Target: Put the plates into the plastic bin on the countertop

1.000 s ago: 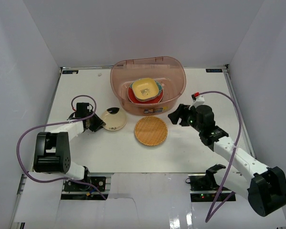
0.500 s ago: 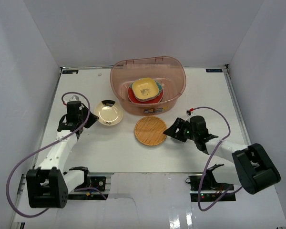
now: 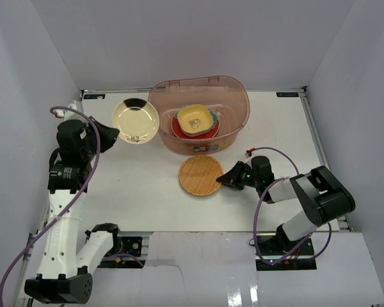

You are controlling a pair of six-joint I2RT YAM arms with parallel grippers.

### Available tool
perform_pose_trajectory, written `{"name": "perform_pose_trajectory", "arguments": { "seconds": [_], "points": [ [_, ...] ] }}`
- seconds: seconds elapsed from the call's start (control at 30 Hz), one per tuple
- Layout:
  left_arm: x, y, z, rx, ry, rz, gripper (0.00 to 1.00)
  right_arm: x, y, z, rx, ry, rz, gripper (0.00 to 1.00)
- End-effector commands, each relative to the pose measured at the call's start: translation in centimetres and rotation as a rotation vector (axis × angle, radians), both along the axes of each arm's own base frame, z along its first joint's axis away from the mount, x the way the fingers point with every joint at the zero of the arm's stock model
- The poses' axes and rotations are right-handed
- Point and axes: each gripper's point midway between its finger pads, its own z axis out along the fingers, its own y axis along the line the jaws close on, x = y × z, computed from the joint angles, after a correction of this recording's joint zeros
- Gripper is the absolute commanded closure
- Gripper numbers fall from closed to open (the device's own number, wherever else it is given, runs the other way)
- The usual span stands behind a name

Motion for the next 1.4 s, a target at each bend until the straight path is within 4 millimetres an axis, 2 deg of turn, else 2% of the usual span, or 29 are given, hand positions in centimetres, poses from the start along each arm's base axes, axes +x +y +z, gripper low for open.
{"name": "perform_pose_trajectory", "arguments": {
  "seconds": [0.0, 0.03, 0.07, 0.1, 0.13, 0.17, 0.2, 0.27, 0.33, 0.37, 0.43, 0.47, 0.53, 0.57, 0.6, 0.63, 0.67, 0.7, 0.8, 0.83, 0.87, 0.9, 0.93, 1.03, 1.13, 1.2, 1.23, 1.33, 1.37],
  "points": [
    [1.3, -2.9, 8.4, -0.06, -0.196, -0.159, 1.0, 0.5, 0.5, 2.0, 0.067, -0.074, -0.005, 0.91],
    [2.3, -4.6, 8.3, -0.103, -0.175, -0.251, 1.0, 0.2, 0.1, 1.8, 0.056, -0.072, -0.012, 0.92],
    [3.2, -5.3, 9.2, -0.122, -0.196, -0.292, 1.0, 0.0, -0.1, 2.0, 0.046, -0.084, -0.009, 0.92],
    [4.0, -5.8, 9.5, -0.137, -0.19, -0.313, 1.0, 0.1, -0.1, 3.4, 0.057, -0.131, -0.006, 0.92],
    [5.5, -6.9, 9.7, -0.159, -0.176, -0.339, 1.0, -0.5, -0.5, 3.1, 0.035, -0.119, -0.008, 0.92],
    [6.2, -7.4, 9.6, -0.161, -0.169, -0.349, 1.0, -0.4, -0.6, 5.0, 0.043, -0.191, 0.001, 0.92],
    [7.0, -7.8, 10.0, -0.152, -0.176, -0.354, 1.0, -0.7, -0.8, 5.6, 0.038, -0.211, 0.01, 0.92],
    [9.3, -9.9, 7.9, -0.128, -0.121, -0.366, 1.0, -1.0, -1.4, 8.3, 0.017, -0.301, 0.018, 0.92],
    [10.3, -12.4, 7.5, -0.112, -0.106, -0.41, 1.0, -0.9, -1.9, 10.9, -0.011, -0.361, 0.011, 0.92],
    [12.0, -13.3, 5.4, -0.095, -0.055, -0.407, 1.0, -0.8, -2.2, 13.8, -0.001, -0.447, -0.001, 0.92],
    [13.2, -15.2, 4.5, -0.087, -0.033, -0.437, 1.0, -0.2, -3.2, 16.8, -0.05, -0.554, -0.026, 0.92],
    [14.7, -15.9, 2.4, -0.084, 0.011, -0.433, 1.0, -0.3, -3.6, 19.7, -0.047, -0.612, -0.043, 0.92],
    [16.2, -16.9, 1.9, -0.075, 0.015, -0.433, 1.0, 0.1, -4.3, 22.3, -0.068, -0.681, -0.08, 0.92],
    [16.9, -17.3, 1.0, -0.075, 0.033, -0.435, 1.0, 0.0, -4.6, 25.0, -0.055, -0.735, -0.095, 0.92],
    [18.1, -17.8, -1.0, -0.073, 0.075, -0.437, 1.0, 0.0, -4.8, 26.2, -0.052, -0.759, -0.106, 0.92],
    [18.7, -18.2, -1.0, -0.064, 0.071, -0.437, 1.0, -0.1, -4.9, 28.7, -0.036, -0.81, -0.117, 0.92],
    [19.3, -18.3, -1.8, -0.057, 0.085, -0.432, 1.0, -0.1, -5.1, 29.8, -0.03, -0.832, -0.128, 0.92],
    [20.1, -18.6, -3.9, -0.047, 0.127, -0.433, 1.0, 0.1, -5.4, 30.8, -0.029, -0.855, -0.151, 0.92],
    [21.3, -19.2, -5.6, -0.025, 0.168, -0.451, 1.0, 1.0, -6.1, 33.8, -0.046, -0.911, -0.208, 0.92],
    [21.6, -19.5, -8.3, -0.014, 0.233, -0.456, 1.0, 1.4, -6.1, 34.4, -0.05, -0.925, -0.219, 0.92],
    [21.9, -19.8, -8.5, -0.006, 0.234, -0.465, 1.0, 2.2, -6.1, 34.4, -0.06, -0.918, -0.23, 0.92],
    [22.0, -20.0, -9.2, -0.002, 0.252, -0.47, 1.0, 2.4, -6.2, 36.1, -0.043, -0.954, -0.249, 0.92],
    [22.2, -20.1, -10.5, 0.004, 0.275, -0.47, 1.0, 3.0, -5.8, 36.1, -0.043, -0.95, -0.244, 0.92],
    [22.4, -20.1, -12.1, 0.022, 0.305, -0.469, 1.0, 4.2, -5.1, 37.8, -0.01, -0.976, -0.247, 0.92],
    [22.5, -19.5, -13.3, 0.053, 0.328, -0.443, 1.0, 6.0, -4.3, 38.2, -0.005, -0.973, -0.248, 0.92],
    [22.4, -19.2, -13.6, 0.07, 0.331, -0.437, 0.88, 7.7, -3.6, 37.4, -0.016, -0.945, -0.237, 0.92],
    [22.4, -19.1, -13.6, 0.075, 0.33, -0.434, 0.66, 8.3, -3.4, 37.2, -0.014, -0.936, -0.234, 0.92],
    [22.2, -18.8, -13.2, 0.083, 0.324, -0.427, 0.29, 10.4, -2.6, 36.3, -0.021, -0.905, -0.224, 0.92],
    [22.2, -18.6, -12.1, 0.085, 0.299, -0.418, 0.04, 11.0, -2.2, 36.0, -0.021, -0.896, -0.215, 0.92]
  ]
}}
